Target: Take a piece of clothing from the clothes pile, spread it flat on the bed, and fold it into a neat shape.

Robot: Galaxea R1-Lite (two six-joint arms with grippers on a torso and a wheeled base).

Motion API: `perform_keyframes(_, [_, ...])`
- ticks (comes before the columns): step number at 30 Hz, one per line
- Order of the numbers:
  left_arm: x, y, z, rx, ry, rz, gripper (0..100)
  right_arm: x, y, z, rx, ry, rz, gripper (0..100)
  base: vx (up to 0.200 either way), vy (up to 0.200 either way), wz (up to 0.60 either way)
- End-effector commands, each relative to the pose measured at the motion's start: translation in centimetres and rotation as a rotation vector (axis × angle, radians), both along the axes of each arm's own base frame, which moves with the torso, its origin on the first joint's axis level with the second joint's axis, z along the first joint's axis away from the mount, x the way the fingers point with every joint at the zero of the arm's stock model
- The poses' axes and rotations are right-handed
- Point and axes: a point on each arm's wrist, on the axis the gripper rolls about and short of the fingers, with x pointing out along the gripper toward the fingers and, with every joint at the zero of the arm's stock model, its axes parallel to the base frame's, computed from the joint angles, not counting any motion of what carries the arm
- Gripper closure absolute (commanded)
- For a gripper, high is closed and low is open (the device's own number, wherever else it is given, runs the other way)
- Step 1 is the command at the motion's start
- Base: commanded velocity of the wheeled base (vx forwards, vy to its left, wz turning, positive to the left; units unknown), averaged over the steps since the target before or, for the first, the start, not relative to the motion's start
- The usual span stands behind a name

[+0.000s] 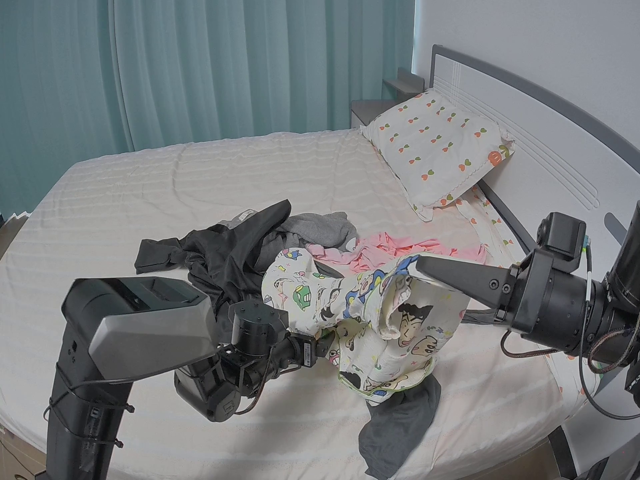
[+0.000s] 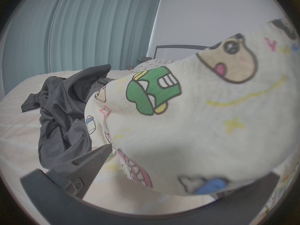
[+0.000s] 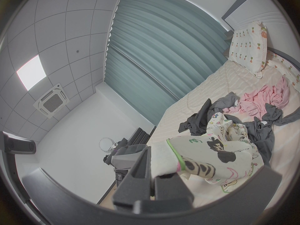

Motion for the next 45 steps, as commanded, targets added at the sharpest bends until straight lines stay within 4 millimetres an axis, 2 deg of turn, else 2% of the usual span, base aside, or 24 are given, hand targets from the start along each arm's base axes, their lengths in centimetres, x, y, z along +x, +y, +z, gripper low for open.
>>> perform_keyframes(1, [1.9, -0.8, -1.9, -0.009, -0.021, 0.026, 0, -0.1, -0.3, 0.1, 0.005, -0.005, -0.007, 100, 0.0, 0.0, 0.0])
perform_keyframes(3, [2.3, -1.0, -1.9, -0.028, -0.029, 0.034, 0, -0.1, -0.3, 0.2, 0.006, -0.007, -0.009, 100, 0.0, 0.0, 0.0])
perform_keyframes(4, [2.3, -1.1, -2.0, -0.037, -0.027, 0.039, 100, -0.1, -0.4, 0.1, 0.007, -0.005, -0.012, 100, 0.0, 0.0, 0.0])
perform_keyframes(11, [2.7, 0.3, -1.8, -0.048, -0.014, 0.088, 100, 0.6, -1.3, 0.0, 0.002, -0.002, -0.062, 100, 0.0, 0.0, 0.0])
perform_keyframes(15, [2.5, 1.5, -0.1, -0.065, -0.034, 0.122, 100, 0.9, -1.8, -0.3, -0.003, 0.004, -0.087, 100, 0.0, 0.0, 0.0])
perform_keyframes(19, [0.7, 2.7, 2.1, -0.076, -0.044, 0.123, 100, 1.2, -2.5, -0.6, -0.012, 0.014, -0.108, 100, 0.0, 0.0, 0.0])
perform_keyframes(20, [0.7, 2.7, 2.1, -0.076, -0.044, 0.123, 100, 1.2, -2.5, -0.6, -0.012, 0.014, -0.108, 100, 0.0, 0.0, 0.0])
perform_keyframes(28, [-2.5, 5.7, 7.9, -0.124, -0.127, 0.153, 100, 2.8, -4.4, -0.6, -0.012, 0.014, -0.185, 100, 0.0, 0.0, 0.0])
perform_keyframes(29, [-2.5, 5.7, 7.9, -0.124, -0.127, 0.153, 100, 2.8, -4.4, -0.6, -0.012, 0.014, -0.185, 100, 0.0, 0.0, 0.0])
perform_keyframes(30, [-3.1, 6.3, 9.2, -0.137, -0.147, 0.16, 100, 3.1, -4.9, -0.6, -0.012, 0.014, -0.187, 100, 0.0, 0.0, 0.0])
perform_keyframes(31, [-3.3, 6.4, 9.4, -0.138, -0.15, 0.162, 100, 3.2, -5.0, -0.6, -0.012, 0.014, -0.188, 100, 0.0, 0.0, 0.0])
perform_keyframes(37, [-5.0, 8.8, 14.0, -0.191, -0.256, 0.209, 100, 4.4, -6.3, -0.5, -0.011, 0.009, -0.224, 100, 0.0, 0.0, 0.0])
perform_keyframes(38, [-5.0, 8.8, 14.0, -0.191, -0.256, 0.209, 100, 4.4, -6.3, -0.5, -0.011, 0.009, -0.224, 100, 0.0, 0.0, 0.0])
perform_keyframes(39, [-5.7, 9.5, 15.3, -0.205, -0.285, 0.218, 100, 4.8, -6.6, -0.1, -0.005, -0.002, -0.244, 100, 0.0, 0.0, 0.0])
perform_keyframes(45, [-7.5, 11.1, 18.1, -0.24, -0.361, 0.242, 100, 6.6, -6.8, 1.1, 0.008, -0.041, -0.269, 100, 0.0, 0.0, 0.0])
